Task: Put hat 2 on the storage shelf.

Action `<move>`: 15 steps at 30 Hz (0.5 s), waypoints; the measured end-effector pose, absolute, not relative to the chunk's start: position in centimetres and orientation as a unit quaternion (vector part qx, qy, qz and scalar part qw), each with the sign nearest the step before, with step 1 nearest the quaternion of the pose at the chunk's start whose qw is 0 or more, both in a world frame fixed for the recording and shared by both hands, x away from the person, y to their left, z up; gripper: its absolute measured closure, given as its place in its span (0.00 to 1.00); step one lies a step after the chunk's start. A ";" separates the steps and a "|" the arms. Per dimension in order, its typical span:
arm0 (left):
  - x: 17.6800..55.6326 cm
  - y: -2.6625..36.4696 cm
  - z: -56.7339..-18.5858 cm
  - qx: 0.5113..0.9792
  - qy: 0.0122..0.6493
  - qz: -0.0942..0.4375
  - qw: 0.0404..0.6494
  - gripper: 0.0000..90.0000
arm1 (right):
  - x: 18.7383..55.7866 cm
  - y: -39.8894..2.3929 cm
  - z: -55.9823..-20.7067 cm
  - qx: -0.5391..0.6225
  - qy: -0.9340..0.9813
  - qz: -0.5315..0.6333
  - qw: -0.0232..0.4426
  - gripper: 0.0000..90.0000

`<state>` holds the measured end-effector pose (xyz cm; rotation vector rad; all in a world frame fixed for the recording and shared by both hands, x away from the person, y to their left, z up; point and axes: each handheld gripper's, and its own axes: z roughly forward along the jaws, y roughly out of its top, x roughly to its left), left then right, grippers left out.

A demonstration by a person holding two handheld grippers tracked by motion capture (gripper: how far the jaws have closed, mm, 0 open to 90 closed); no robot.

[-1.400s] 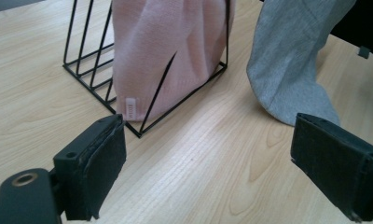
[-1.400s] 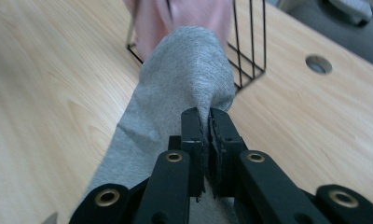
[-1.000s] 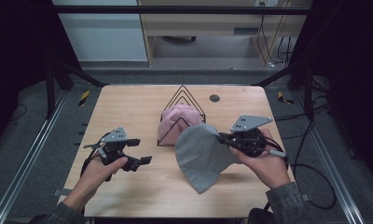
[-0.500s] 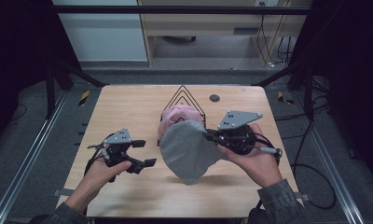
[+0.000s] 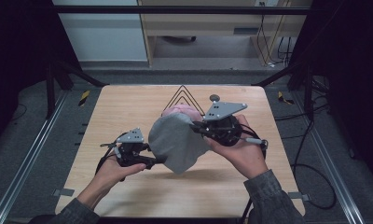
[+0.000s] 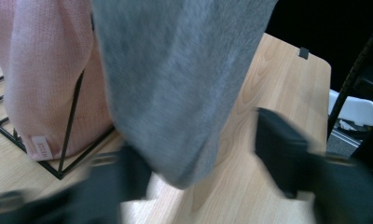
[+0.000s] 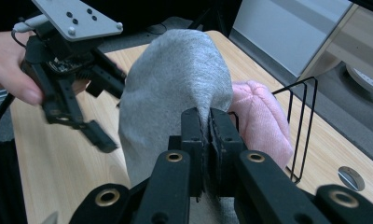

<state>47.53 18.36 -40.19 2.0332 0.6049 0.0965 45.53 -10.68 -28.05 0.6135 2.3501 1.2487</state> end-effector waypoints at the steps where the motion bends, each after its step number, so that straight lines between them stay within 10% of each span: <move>1: 47.7 18.3 -39.9 0.837 0.246 0.036 0.487 0.71 | 45.6 -10.6 -28.1 0.220 0.841 0.449 0.204 0.96; 5: 48.0 18.4 -38.0 0.840 0.240 0.048 0.484 0.95 | 45.8 -10.9 -28.1 0.227 0.838 0.450 0.210 0.96; 15: 48.5 18.6 -31.4 0.841 0.231 0.089 0.481 0.96 | 46.6 -13.4 -27.1 0.260 0.805 0.487 0.217 0.96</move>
